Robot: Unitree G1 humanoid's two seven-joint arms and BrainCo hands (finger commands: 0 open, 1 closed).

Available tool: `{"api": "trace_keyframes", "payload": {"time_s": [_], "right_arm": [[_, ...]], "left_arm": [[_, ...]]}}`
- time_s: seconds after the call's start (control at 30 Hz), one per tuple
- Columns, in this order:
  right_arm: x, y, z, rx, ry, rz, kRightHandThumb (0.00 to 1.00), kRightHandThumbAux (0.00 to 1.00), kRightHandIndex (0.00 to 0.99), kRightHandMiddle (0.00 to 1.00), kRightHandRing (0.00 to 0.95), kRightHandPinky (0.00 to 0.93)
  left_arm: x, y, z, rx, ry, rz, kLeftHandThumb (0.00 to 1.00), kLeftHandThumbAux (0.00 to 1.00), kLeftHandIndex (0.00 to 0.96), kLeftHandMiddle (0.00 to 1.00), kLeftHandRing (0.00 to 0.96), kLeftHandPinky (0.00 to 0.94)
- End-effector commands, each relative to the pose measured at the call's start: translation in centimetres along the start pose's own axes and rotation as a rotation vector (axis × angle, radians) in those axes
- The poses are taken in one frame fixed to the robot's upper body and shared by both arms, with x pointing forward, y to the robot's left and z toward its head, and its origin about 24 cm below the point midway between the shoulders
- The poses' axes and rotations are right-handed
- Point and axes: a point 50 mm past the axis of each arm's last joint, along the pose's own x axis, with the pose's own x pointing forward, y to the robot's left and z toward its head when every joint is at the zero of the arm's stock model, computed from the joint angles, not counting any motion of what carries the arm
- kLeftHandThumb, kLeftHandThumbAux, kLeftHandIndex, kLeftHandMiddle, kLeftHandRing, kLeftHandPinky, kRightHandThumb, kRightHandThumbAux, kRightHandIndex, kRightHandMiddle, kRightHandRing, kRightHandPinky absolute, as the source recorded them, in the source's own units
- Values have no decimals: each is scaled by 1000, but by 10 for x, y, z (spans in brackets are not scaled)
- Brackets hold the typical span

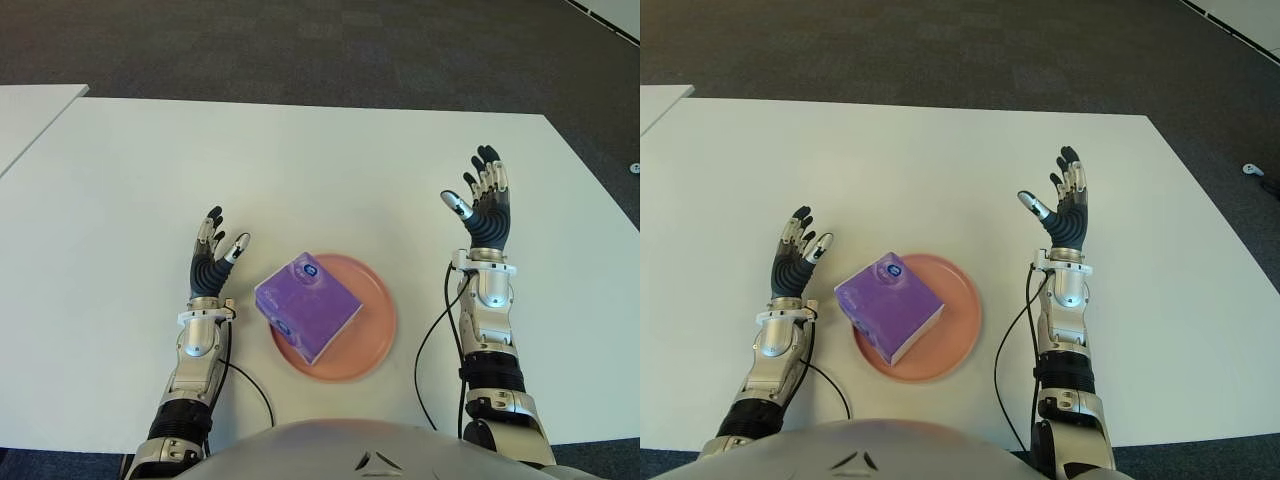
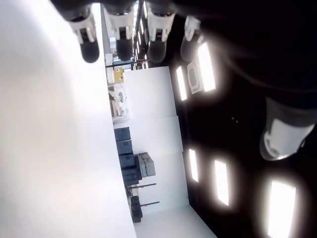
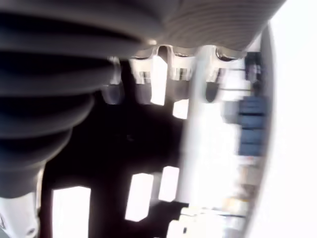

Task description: Put the tissue paper into the plate.

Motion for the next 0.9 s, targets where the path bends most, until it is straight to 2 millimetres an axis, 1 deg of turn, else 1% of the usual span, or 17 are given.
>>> {"api": "trace_keyframes", "payload": {"time_s": [0.03, 0.17, 0.37, 0.9], "right_arm": [[-33, 4, -62, 21, 354, 48, 89, 684, 1, 20, 5, 17], [-35, 6, -68, 7, 394, 91, 93, 705, 0, 8, 1, 4], [-41, 13, -72, -9, 428, 149, 92, 712, 0, 5, 0, 3], [-48, 18, -76, -19, 481, 184, 73, 703, 0, 7, 0, 4]], "left_arm": [[-21, 3, -22, 28, 118, -10, 0, 487, 0, 0, 0, 0], [-21, 3, -22, 28, 117, -14, 0, 488, 0, 0, 0, 0], [-21, 4, -22, 36, 112, -23, 0, 499, 0, 0, 0, 0], [-21, 4, -21, 35, 108, -26, 0, 476, 0, 0, 0, 0]]}}
